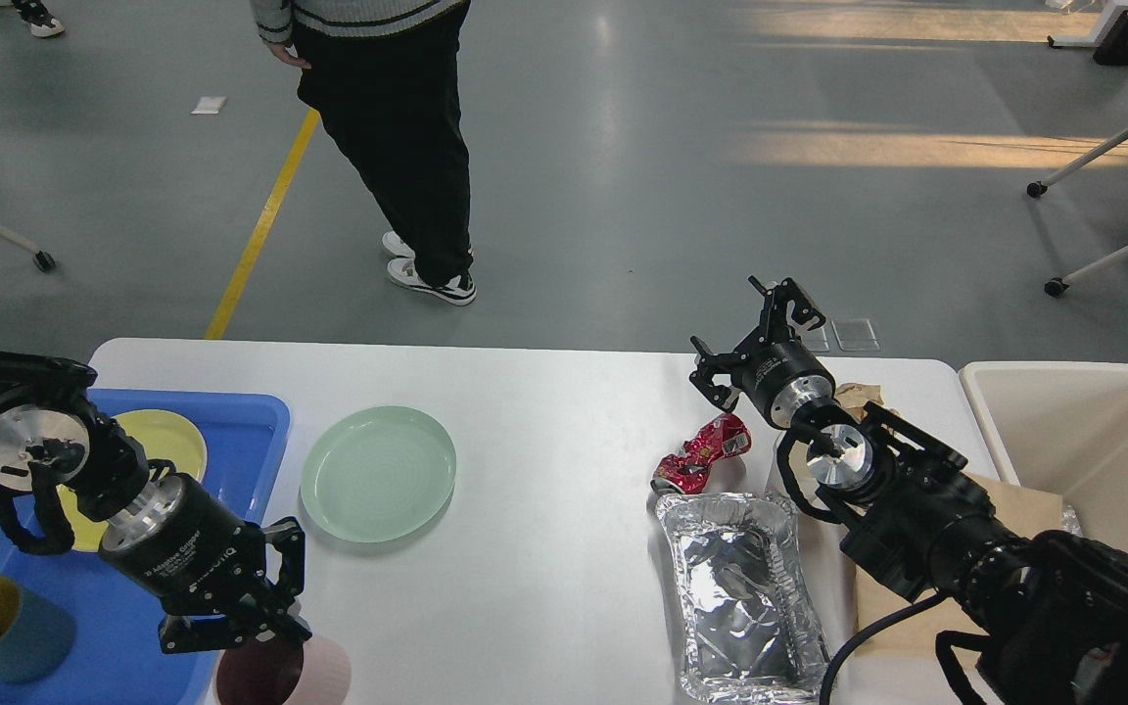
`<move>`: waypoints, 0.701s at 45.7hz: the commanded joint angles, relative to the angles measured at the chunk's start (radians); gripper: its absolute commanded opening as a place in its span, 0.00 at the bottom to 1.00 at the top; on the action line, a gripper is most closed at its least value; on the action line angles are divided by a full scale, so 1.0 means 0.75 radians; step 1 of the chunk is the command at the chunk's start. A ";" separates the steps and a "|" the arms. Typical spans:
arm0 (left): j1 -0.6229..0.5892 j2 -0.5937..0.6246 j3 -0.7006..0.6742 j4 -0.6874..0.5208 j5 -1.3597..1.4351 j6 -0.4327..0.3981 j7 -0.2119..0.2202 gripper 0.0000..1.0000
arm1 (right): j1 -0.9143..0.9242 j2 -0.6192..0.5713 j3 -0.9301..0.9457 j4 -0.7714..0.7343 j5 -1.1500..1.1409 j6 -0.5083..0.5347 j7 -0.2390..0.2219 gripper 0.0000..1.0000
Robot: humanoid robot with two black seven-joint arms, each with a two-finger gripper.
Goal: Tidy desktop
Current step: 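Carry the pink mug toward the blue tray with the left gripper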
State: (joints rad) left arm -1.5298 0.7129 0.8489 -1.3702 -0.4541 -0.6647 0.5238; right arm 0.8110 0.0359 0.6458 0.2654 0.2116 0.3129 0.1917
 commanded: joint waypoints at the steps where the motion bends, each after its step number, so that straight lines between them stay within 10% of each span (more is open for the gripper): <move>1: -0.032 0.068 -0.001 0.003 0.000 -0.004 0.036 0.00 | 0.001 0.001 0.000 0.000 0.000 0.000 0.000 1.00; 32: -0.104 0.287 -0.003 0.158 0.000 -0.116 0.138 0.00 | 0.001 0.001 0.000 0.000 0.000 0.000 0.000 1.00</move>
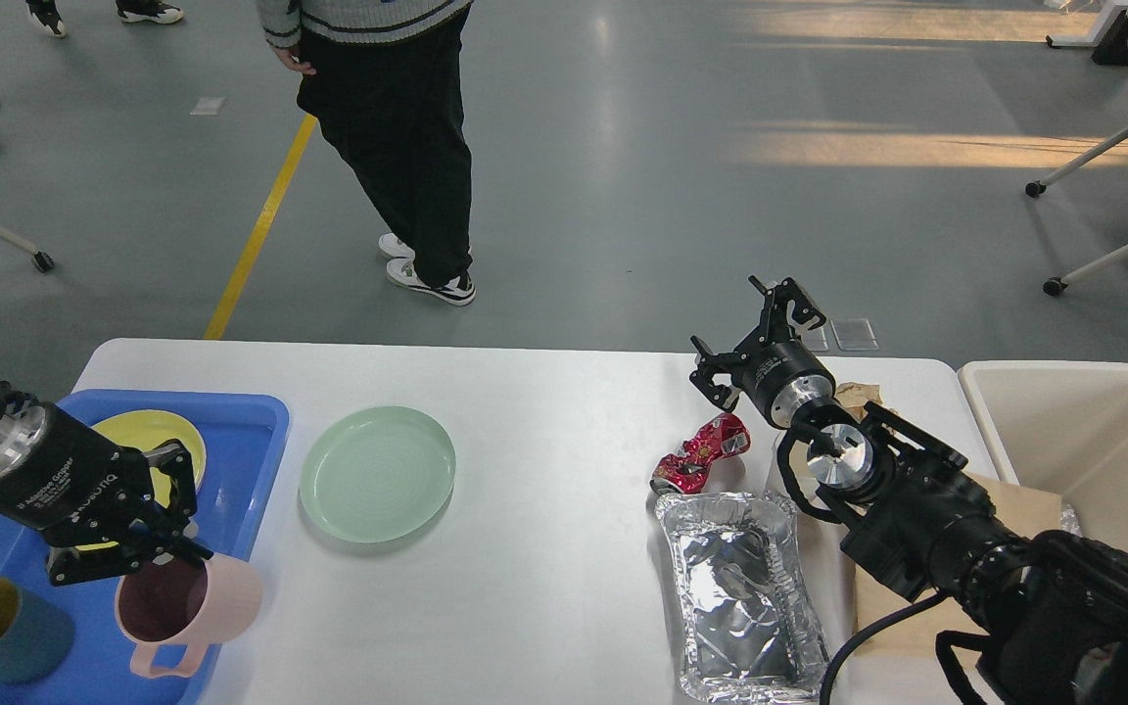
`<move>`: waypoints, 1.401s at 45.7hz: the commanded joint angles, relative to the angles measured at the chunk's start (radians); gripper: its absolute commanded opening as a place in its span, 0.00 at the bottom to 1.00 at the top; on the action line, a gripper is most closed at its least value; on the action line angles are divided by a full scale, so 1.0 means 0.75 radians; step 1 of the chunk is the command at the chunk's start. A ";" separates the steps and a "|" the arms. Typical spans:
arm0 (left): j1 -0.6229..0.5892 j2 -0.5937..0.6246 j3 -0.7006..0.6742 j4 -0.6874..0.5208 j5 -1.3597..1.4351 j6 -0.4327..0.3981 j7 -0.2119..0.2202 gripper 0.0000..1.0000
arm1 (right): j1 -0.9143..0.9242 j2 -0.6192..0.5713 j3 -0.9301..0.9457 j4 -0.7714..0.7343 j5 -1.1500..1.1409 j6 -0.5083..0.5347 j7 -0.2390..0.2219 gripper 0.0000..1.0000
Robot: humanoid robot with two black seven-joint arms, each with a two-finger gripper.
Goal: Tidy desktop
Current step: 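Carry the pink mug toward the blue tray with the left gripper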
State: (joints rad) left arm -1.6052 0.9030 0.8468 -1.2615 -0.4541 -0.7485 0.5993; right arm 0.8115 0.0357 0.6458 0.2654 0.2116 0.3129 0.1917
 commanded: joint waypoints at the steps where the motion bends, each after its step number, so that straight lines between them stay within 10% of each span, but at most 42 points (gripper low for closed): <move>1: -0.003 0.042 0.000 0.019 0.000 -0.006 0.044 0.00 | -0.002 0.000 0.000 0.000 0.000 0.000 0.000 1.00; 64: 0.168 0.128 -0.018 0.307 -0.002 -0.033 0.089 0.01 | 0.000 0.000 0.000 0.000 0.000 0.000 0.000 1.00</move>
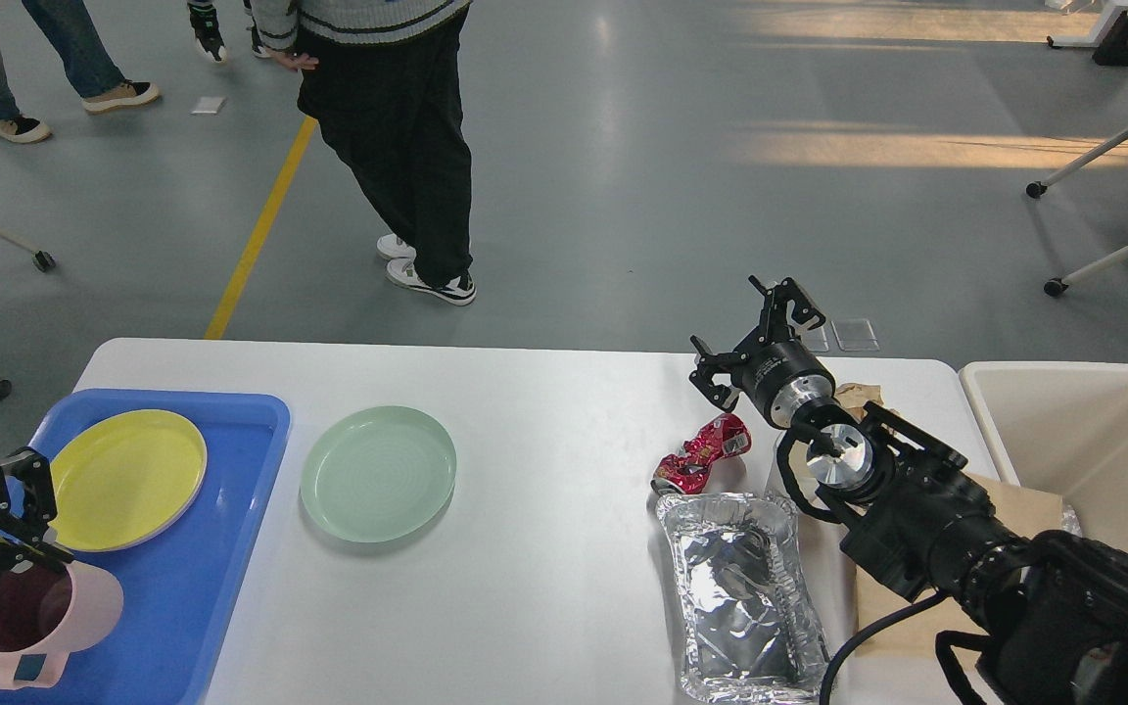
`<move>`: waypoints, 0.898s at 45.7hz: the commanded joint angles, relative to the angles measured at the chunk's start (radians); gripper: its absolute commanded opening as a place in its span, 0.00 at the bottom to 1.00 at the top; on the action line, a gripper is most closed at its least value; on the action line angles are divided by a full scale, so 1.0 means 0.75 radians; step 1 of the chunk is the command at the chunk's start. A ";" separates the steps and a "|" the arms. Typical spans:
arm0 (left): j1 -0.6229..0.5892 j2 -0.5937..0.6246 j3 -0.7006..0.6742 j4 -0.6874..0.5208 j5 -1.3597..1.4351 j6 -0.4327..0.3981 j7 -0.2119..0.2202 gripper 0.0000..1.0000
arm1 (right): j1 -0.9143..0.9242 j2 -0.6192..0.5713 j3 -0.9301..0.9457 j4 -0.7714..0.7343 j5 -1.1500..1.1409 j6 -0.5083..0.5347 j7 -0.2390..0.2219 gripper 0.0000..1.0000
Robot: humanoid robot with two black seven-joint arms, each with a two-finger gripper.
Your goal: Tidy desktop
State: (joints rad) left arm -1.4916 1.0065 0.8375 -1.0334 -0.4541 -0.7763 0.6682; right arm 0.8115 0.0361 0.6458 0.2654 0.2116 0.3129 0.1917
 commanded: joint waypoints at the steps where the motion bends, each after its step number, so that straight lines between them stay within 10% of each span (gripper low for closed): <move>1: 0.021 -0.010 -0.006 0.003 -0.002 0.004 -0.003 0.01 | 0.000 0.001 0.000 0.000 0.000 0.000 0.000 1.00; 41: 0.248 -0.160 -0.196 0.118 -0.006 0.021 -0.026 0.02 | 0.000 -0.001 0.000 0.000 0.000 0.000 0.000 1.00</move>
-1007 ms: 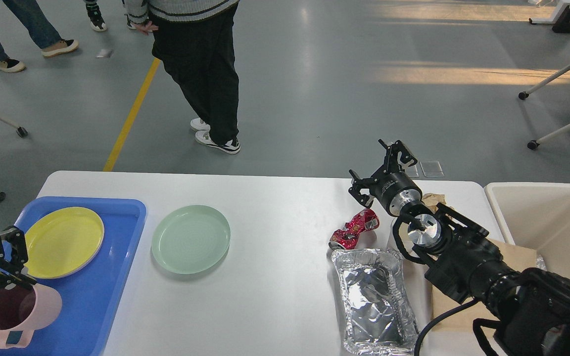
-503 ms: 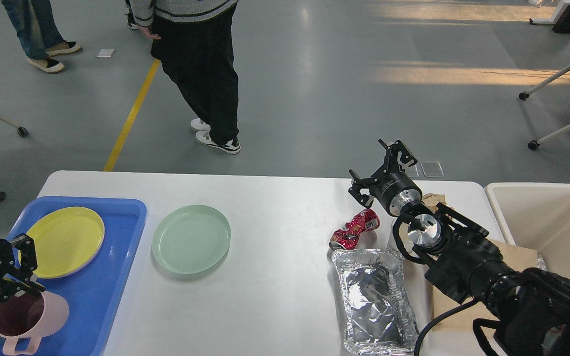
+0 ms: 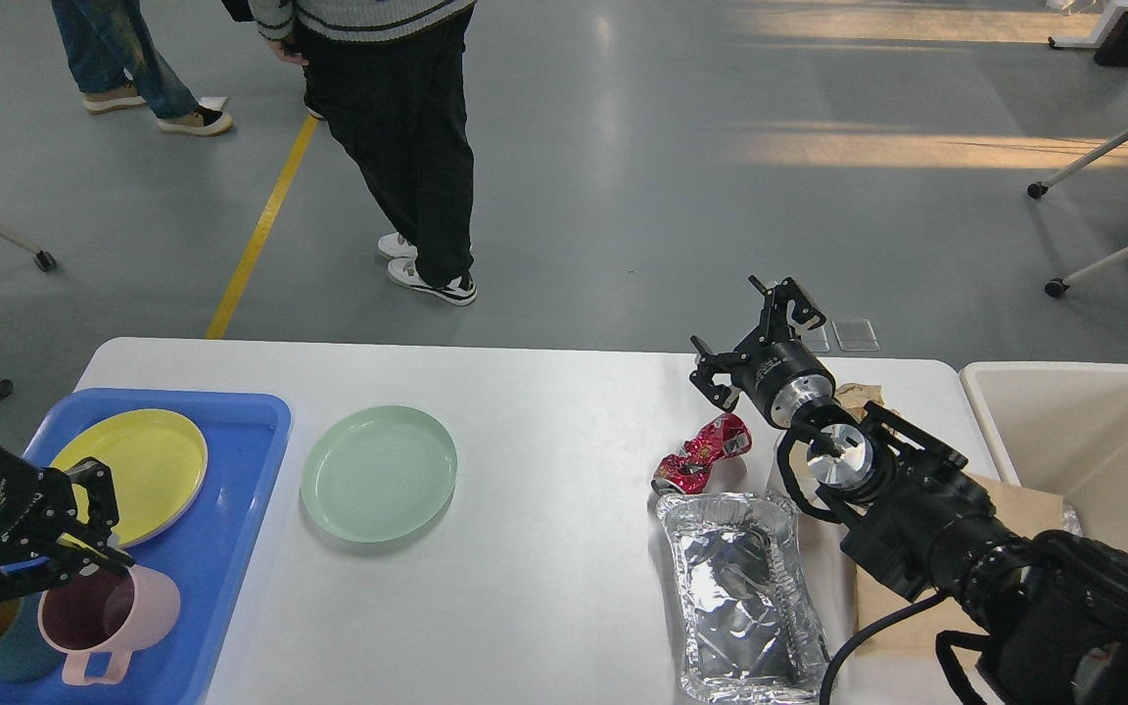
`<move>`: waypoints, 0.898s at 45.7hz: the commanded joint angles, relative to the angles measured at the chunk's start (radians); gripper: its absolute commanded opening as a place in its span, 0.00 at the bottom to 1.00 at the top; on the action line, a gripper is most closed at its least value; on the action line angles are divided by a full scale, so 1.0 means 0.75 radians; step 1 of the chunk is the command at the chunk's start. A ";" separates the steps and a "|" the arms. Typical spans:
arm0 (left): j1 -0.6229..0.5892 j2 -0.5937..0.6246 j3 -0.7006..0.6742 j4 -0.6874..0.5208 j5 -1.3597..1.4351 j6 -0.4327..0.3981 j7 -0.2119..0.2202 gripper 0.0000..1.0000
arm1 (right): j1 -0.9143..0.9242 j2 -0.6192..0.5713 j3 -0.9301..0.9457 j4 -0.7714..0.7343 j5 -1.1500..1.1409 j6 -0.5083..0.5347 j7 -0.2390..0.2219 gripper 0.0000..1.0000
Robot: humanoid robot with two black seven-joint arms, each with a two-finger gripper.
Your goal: Tidy desktop
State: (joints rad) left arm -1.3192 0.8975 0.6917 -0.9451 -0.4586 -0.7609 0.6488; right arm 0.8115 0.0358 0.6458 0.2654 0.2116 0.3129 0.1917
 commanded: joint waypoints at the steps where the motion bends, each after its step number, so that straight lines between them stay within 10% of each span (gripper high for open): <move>1: 0.020 -0.021 -0.002 0.000 0.000 0.000 0.000 0.02 | 0.000 -0.001 0.000 0.000 0.000 0.000 0.000 1.00; 41: 0.076 -0.053 -0.024 0.006 0.004 0.088 -0.006 0.15 | 0.000 0.001 0.000 0.000 0.000 0.000 0.000 1.00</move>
State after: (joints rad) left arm -1.2652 0.8596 0.6731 -0.9406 -0.4565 -0.7172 0.6442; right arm 0.8115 0.0362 0.6458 0.2654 0.2116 0.3129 0.1917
